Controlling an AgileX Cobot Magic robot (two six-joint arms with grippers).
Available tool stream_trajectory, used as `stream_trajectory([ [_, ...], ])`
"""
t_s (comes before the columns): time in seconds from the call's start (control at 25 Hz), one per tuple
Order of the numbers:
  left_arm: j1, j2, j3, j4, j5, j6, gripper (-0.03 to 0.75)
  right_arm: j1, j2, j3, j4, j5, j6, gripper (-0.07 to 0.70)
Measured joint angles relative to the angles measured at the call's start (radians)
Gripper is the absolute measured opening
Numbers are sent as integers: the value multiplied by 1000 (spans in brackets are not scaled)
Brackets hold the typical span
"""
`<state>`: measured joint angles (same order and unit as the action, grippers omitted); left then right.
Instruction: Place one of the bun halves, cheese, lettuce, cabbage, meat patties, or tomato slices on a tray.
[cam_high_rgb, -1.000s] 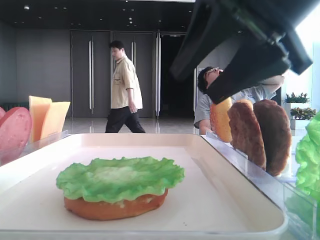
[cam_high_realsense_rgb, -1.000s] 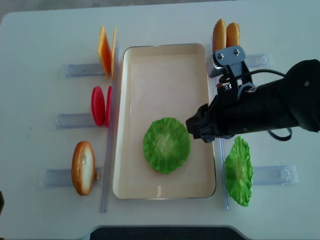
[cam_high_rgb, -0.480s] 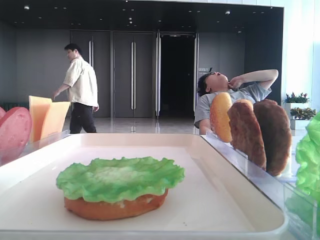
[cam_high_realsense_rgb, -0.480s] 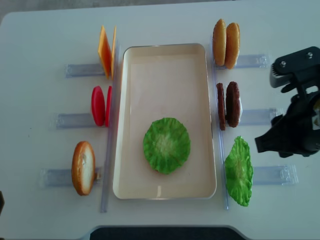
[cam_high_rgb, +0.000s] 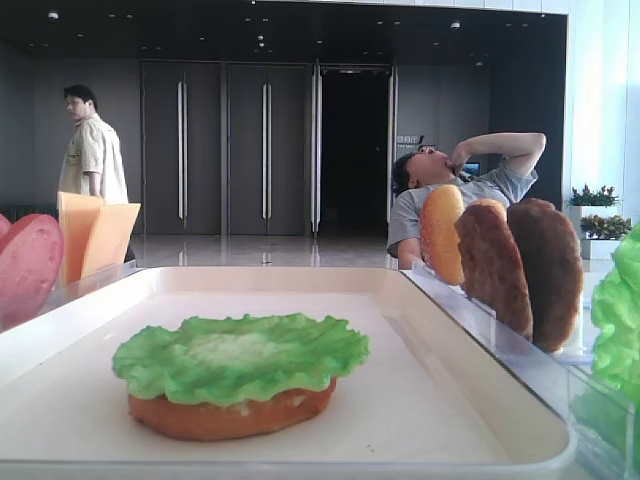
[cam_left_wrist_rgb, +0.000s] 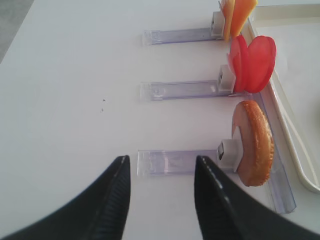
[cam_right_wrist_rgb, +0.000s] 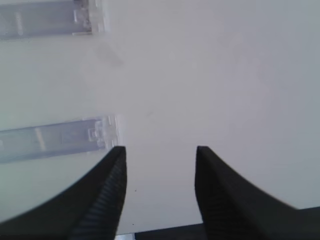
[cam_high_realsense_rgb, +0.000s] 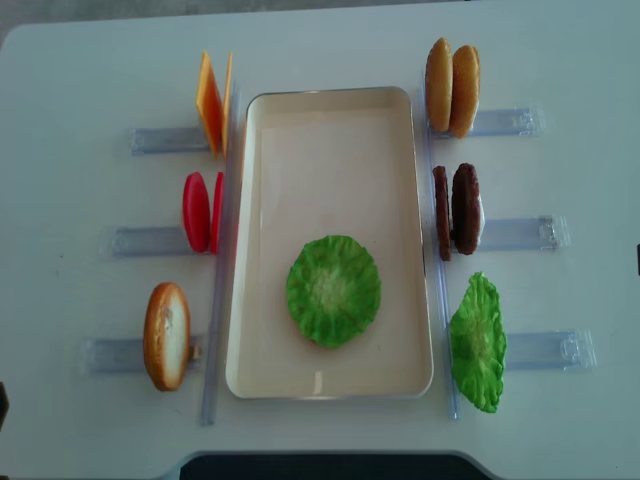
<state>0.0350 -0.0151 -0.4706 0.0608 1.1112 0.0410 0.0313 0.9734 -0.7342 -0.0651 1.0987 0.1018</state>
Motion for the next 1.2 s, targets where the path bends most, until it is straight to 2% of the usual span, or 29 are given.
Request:
stream_trajectory([
  [0.08, 0, 0, 0, 0, 0, 0, 327, -47, -3, 0, 30, 12, -21, 310],
  [0.24, 0, 0, 0, 0, 0, 0, 327, -58, -86, 0, 65, 56, -28, 310],
  [0.44, 0, 0, 0, 0, 0, 0, 327, -58, -399, 50, 65, 110, -30, 309],
  [0.6, 0, 0, 0, 0, 0, 0, 327, -58, -653, 115, 65, 106, -32, 309],
  [0.84, 0, 0, 0, 0, 0, 0, 327, -59, -963, 183, 65, 24, -69, 307],
  [0.96, 0, 0, 0, 0, 0, 0, 327, -60, -979, 223, 65, 31, -94, 307],
  [1.2, 0, 0, 0, 0, 0, 0, 327, -60, -982, 227, 65, 33, -107, 307],
])
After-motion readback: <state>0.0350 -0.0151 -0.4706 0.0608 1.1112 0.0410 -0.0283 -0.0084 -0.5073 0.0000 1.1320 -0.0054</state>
